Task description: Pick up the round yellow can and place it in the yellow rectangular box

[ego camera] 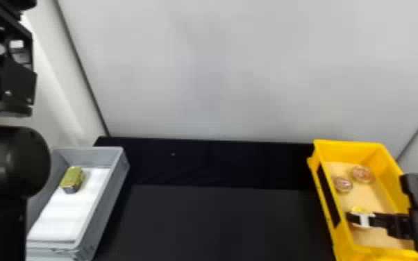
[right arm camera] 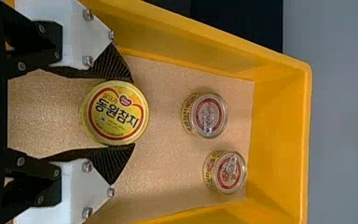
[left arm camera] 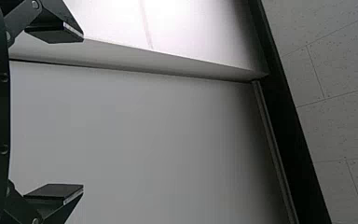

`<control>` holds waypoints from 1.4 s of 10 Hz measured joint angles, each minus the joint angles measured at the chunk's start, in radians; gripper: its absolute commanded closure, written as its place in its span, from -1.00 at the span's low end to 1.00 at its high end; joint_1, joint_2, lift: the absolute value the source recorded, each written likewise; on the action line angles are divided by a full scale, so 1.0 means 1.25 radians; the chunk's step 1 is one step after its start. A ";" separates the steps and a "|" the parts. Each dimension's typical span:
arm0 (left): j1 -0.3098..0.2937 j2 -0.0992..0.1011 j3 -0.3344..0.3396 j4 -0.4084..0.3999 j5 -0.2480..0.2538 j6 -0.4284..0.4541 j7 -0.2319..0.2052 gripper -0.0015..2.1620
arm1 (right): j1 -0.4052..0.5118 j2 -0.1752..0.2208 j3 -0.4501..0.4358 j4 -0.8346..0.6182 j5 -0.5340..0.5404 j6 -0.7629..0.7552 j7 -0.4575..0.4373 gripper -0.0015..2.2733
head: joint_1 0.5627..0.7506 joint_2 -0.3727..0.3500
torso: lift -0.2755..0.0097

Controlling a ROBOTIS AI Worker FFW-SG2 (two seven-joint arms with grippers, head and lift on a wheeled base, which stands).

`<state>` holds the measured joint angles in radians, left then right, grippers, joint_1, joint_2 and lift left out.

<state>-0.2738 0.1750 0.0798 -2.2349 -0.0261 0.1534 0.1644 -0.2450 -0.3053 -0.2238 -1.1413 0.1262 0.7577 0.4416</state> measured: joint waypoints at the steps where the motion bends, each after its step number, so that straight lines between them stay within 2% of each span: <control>1: 0.000 0.000 0.000 0.000 0.000 0.000 0.000 -0.87 | 0.001 0.000 -0.001 0.001 -0.009 0.002 -0.002 -0.95 | 0.07 0.18 | 0.92; 5: 0.001 0.000 0.003 0.000 0.000 0.000 0.000 -0.87 | 0.020 -0.001 -0.003 -0.049 -0.032 0.017 -0.002 -0.92 | 0.07 0.18 | 0.92; 8: 0.003 0.000 0.008 -0.006 0.000 0.004 0.000 -0.87 | 0.051 -0.002 -0.012 -0.282 -0.034 0.061 -0.026 -0.94 | 0.07 0.18 | 0.92; 11: 0.005 -0.003 0.010 -0.008 -0.002 0.007 0.000 -0.87 | 0.053 0.000 0.002 -0.563 -0.035 0.114 -0.108 -0.94 | 0.07 0.18 | 0.92; 14: 0.003 -0.004 0.010 -0.008 -0.002 0.008 0.000 -0.87 | 0.043 0.005 0.023 -0.731 -0.103 0.010 -0.269 -0.89 | 0.07 0.18 | 0.92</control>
<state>-0.2704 0.1703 0.0922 -2.2444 -0.0292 0.1630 0.1642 -0.1918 -0.2993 -0.1956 -2.0548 -0.0028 0.7703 0.1051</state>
